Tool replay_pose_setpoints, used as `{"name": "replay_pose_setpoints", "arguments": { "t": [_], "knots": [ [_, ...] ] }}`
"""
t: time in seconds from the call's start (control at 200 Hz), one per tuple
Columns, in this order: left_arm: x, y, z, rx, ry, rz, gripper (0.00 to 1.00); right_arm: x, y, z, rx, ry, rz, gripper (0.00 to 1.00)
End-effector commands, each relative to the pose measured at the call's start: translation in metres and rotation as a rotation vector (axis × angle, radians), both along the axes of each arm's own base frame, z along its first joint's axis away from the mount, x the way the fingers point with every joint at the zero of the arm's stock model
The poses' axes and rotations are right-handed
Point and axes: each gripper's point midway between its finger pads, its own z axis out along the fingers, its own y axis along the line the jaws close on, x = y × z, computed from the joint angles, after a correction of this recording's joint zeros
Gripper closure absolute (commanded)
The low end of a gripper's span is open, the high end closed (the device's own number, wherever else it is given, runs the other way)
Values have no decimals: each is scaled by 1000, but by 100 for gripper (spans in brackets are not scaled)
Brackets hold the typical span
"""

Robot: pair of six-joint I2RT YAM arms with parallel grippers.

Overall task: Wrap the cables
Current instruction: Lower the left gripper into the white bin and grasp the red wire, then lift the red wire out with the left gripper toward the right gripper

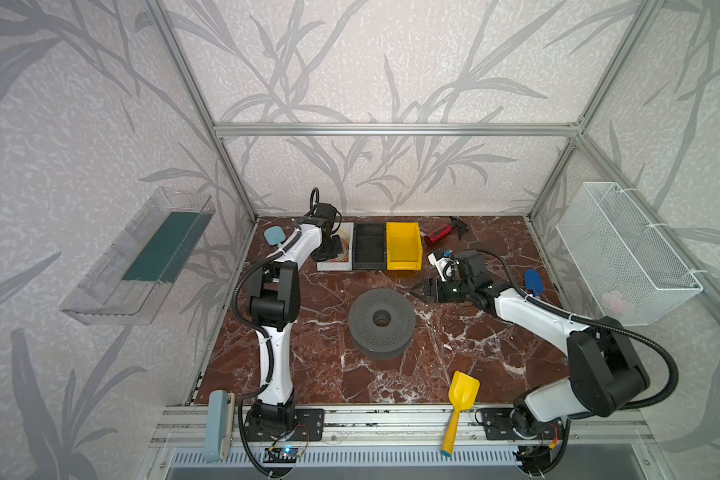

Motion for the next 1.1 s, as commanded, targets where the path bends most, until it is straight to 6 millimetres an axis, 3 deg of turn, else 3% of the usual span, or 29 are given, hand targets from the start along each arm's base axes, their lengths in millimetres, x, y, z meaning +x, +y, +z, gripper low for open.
{"name": "replay_pose_setpoints", "arguments": {
  "t": [0.0,0.26,0.555,0.655,0.87,1.095],
  "knots": [
    [1,3,5,16,-7,-1,91,5,6,10,22,-36,19,22],
    [-2,5,25,21,-58,10,100,4,4,16,24,-49,10,22],
    [-13,-1,97,5,-195,-10,100,0,0,33,28,-92,4,22],
    [-22,-6,115,14,-197,-32,100,-1,-2,44,25,-125,4,22],
    [-51,-22,133,32,-162,-97,100,-3,-6,72,25,-200,7,22],
    [-83,-55,155,-34,-176,-148,100,-13,20,110,43,-313,88,23]
  ]
}}
